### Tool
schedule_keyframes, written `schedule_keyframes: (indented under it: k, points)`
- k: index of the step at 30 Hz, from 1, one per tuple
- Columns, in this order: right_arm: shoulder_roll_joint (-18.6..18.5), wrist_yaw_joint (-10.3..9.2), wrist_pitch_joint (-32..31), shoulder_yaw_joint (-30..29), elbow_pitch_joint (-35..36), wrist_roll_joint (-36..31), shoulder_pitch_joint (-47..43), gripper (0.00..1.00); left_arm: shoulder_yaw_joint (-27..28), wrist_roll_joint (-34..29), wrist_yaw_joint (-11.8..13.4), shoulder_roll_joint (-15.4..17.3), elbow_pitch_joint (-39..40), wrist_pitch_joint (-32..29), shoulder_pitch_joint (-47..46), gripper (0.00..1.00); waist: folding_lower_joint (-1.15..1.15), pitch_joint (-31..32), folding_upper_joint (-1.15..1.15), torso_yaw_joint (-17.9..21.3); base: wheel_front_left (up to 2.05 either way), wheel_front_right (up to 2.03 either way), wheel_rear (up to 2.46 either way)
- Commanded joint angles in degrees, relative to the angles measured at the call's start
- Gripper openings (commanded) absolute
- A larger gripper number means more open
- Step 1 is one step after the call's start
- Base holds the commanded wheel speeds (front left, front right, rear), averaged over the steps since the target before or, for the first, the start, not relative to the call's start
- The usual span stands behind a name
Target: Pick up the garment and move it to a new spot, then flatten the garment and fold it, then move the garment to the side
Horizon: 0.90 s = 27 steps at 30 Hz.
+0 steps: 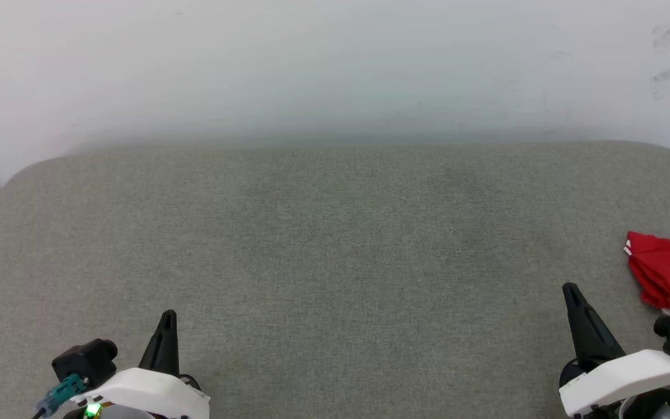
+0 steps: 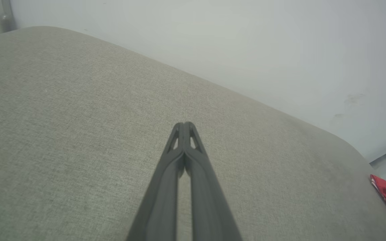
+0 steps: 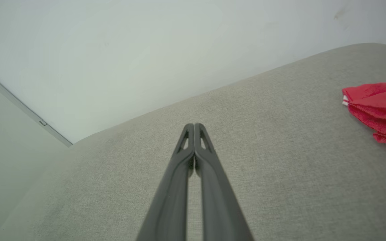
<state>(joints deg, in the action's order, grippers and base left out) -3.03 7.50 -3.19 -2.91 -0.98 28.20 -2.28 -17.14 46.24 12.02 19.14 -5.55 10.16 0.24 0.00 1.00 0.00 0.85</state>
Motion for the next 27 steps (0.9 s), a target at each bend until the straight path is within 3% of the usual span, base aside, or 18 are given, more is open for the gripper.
schedule_keyframes:
  k: [1,27]
  points:
    - [-0.19,0.01,-0.16,-0.19,0.38,1.76,1.75,0.0,1.12,1.18,-0.5,0.15,0.47,-0.24,-1.81,0.0,0.0,-0.01,0.0,-0.01,0.0,0.0,0.0]
    - [-0.27,0.0,-1.09,-1.19,-4.19,23.52,4.35,0.0,8.41,17.26,-7.2,-5.05,-2.68,-5.47,-3.69,0.0,0.0,-0.3,0.0,-0.22,0.0,0.0,0.0]
